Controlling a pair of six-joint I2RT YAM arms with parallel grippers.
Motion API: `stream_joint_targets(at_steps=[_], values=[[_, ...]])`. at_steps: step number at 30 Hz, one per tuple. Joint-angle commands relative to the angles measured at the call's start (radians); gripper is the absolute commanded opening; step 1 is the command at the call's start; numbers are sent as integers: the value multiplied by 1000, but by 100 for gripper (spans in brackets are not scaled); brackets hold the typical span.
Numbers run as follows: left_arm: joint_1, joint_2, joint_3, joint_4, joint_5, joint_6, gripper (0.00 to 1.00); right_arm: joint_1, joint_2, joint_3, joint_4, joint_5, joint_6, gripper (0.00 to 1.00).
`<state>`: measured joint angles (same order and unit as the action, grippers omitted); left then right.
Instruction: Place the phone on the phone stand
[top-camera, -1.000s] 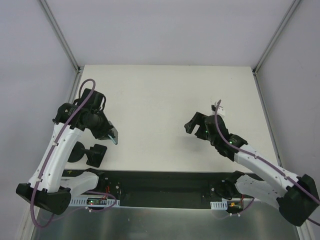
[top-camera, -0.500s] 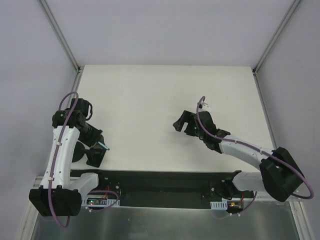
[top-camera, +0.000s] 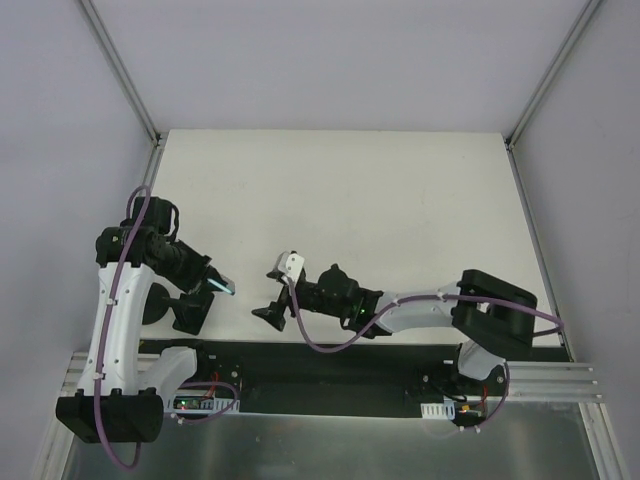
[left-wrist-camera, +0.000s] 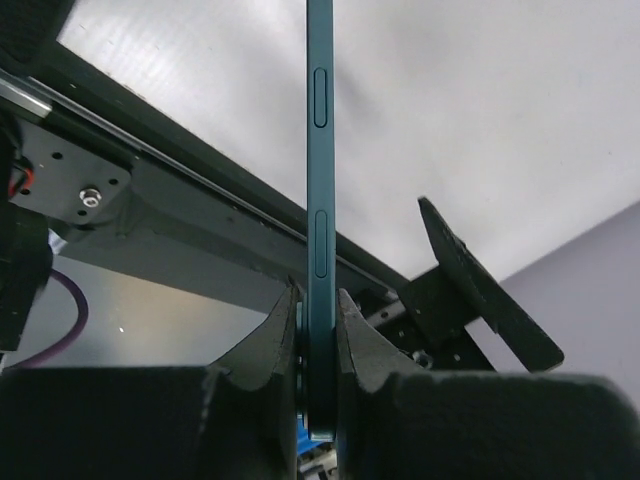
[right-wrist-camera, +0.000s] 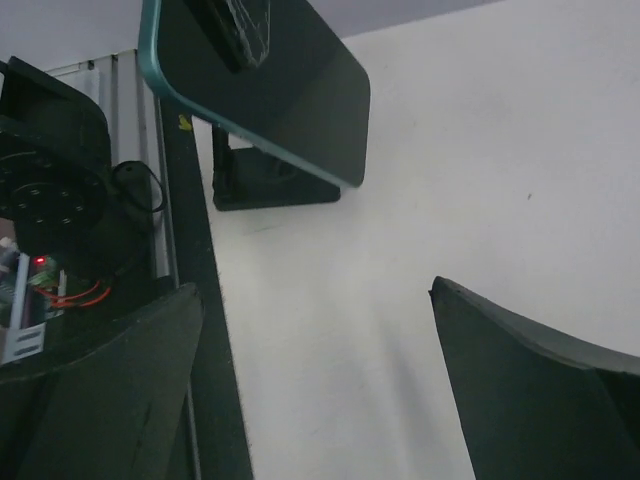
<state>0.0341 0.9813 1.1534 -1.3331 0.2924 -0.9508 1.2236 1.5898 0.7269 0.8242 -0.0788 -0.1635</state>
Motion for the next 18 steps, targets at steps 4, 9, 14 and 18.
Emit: stream_joint_targets(at_steps=[4, 9, 14, 18], values=[[6, -47, -21, -186, 212, -16, 0, 20, 160, 62, 464, 37, -294, 86], [6, -66, -52, -186, 251, -49, 0, 37, 179, 80, 503, 31, -335, 72], [6, -70, -58, -186, 264, -75, 0, 66, 185, 117, 492, 27, -375, 65], [6, -73, -43, -187, 269, -95, 0, 86, 193, 137, 481, 54, -398, 55]])
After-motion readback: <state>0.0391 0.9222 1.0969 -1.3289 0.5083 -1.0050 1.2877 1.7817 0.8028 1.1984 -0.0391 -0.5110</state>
